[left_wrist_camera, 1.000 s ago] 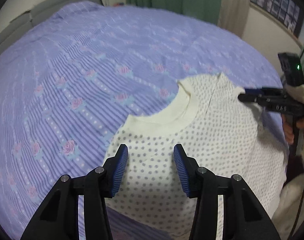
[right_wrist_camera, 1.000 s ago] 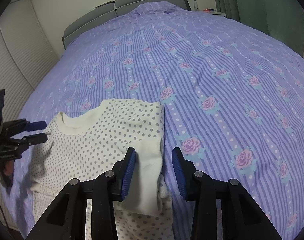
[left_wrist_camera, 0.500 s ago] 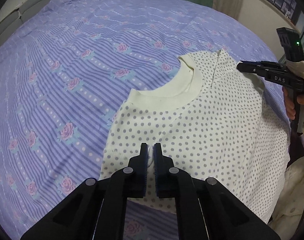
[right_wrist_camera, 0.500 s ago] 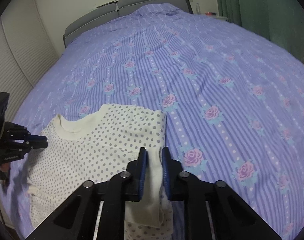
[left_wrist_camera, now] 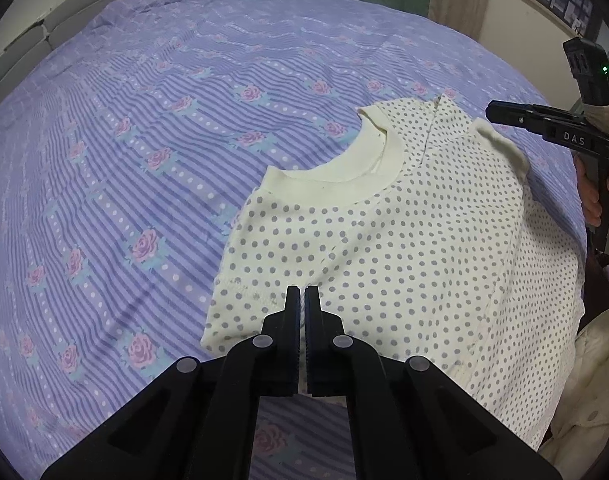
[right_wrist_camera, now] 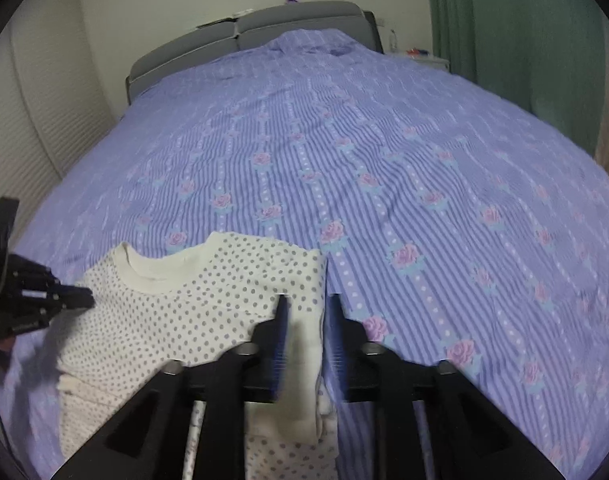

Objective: Fold small clothes

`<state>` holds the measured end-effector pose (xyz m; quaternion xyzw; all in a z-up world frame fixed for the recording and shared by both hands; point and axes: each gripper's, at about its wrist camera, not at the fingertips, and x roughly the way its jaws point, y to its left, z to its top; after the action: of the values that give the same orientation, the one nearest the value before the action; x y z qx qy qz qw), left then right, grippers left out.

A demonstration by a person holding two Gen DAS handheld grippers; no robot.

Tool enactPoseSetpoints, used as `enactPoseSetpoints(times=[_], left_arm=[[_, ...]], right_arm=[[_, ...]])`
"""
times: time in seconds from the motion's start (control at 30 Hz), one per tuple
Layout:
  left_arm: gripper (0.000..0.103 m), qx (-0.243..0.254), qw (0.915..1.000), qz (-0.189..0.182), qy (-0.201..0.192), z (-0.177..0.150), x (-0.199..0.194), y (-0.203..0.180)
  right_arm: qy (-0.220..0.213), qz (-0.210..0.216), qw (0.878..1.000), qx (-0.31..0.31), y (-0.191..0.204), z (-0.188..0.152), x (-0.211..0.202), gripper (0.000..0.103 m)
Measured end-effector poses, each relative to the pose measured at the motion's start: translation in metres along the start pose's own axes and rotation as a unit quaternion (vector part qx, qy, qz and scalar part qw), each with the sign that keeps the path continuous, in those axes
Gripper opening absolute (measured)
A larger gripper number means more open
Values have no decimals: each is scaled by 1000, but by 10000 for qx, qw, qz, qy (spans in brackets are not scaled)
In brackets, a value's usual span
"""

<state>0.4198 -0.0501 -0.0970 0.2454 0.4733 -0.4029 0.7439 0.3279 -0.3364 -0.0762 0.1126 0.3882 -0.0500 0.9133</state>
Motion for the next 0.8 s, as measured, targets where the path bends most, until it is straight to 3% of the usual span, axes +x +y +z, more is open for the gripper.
enactPoseSetpoints(times=[0.27,0.3,0.37,0.5,0.73,0.8], left_arm=[[2,-92,9996,276,33,-7,-4,8],[2,-100,9996,261,52,-9,-4,9],[2,-72,9996,282,53,-11,-5,9],[2,26,9998,188,-56,-8,-14,6],[5,160,9997,10,188,9,0,7],[11,134,9996,-95,220,12,1,9]], right_arm=[[351,17,9994,-20,7,-9,21,25],[342,3,9994,6,6,-10,21,17],[295,-57,9995,-26,6,-10,20,14],[222,-103,9994,-236,12,-12,15,13],[130,-85,9997,-206,11,-9,8,11],[134,-74,9997,-214,10,-8,8,11]])
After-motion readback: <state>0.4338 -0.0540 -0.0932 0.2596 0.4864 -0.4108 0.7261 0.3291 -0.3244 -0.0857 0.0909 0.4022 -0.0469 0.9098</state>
